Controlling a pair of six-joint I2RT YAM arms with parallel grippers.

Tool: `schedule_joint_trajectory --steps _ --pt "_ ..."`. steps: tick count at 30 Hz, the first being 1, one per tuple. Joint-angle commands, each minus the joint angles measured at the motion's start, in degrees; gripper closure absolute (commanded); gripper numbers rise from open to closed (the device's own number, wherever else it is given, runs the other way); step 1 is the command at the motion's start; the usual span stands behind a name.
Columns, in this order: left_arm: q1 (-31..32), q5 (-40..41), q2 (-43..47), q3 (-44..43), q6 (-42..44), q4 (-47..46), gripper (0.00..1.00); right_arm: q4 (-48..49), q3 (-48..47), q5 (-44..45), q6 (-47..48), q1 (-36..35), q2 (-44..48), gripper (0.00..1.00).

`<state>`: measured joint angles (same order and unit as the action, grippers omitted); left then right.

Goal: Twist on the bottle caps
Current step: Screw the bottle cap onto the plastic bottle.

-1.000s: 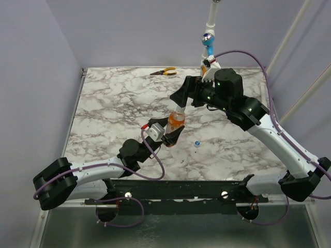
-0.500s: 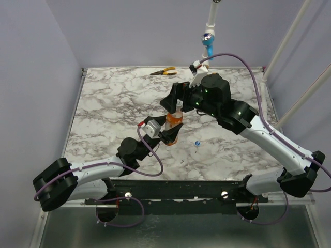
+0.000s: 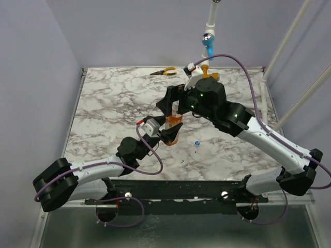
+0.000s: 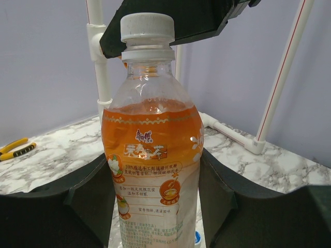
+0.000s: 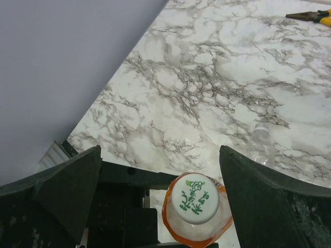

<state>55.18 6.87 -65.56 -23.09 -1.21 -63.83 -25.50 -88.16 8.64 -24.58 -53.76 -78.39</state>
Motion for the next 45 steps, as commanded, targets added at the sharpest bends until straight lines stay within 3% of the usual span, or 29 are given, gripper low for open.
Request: schedule_joint_trajectory --steps 1,45 --pt "-0.67 -1.6 -0.31 -0.46 -1.48 -2.15 0.64 0.36 -2.1 3.25 1.54 -1.43 -1.04 0.0" --pt "-4.61 -3.0 0.17 -0.11 -2.57 0.1 0.64 -2.04 -1.74 10.22 2.02 -6.64 0.6 0.0"
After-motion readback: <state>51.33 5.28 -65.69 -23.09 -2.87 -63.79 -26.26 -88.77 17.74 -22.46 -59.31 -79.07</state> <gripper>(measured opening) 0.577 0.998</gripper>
